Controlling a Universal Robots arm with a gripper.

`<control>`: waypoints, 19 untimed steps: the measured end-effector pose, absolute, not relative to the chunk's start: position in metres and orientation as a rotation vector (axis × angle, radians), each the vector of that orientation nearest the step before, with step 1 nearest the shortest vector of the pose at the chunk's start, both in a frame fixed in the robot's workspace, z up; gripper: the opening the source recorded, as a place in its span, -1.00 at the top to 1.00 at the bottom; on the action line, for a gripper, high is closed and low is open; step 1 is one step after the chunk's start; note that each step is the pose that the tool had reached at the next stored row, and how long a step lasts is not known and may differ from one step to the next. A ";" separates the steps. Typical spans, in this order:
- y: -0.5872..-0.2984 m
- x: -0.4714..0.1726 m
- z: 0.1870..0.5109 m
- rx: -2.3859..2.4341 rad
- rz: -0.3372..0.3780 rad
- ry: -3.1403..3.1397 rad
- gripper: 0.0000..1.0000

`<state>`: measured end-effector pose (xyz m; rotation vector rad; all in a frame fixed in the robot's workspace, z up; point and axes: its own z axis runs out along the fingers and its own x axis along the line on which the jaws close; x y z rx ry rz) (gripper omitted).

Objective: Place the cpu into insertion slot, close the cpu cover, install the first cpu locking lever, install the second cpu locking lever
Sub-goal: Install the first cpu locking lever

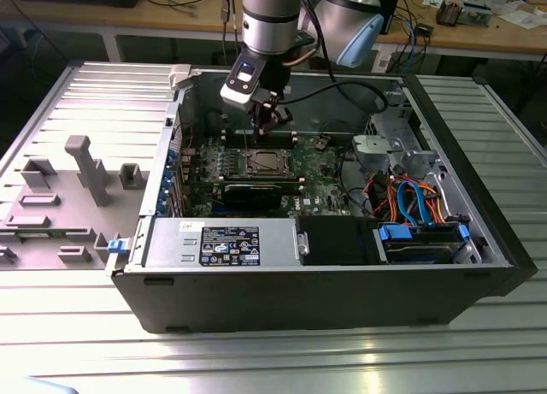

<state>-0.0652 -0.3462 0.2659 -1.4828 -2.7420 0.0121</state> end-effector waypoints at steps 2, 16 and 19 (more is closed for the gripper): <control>-0.346 -0.065 0.266 -1.435 0.013 -2.767 0.79; -0.346 -0.065 0.266 -1.092 0.017 -2.921 0.79; -0.346 -0.065 0.266 -0.991 0.018 -2.957 0.79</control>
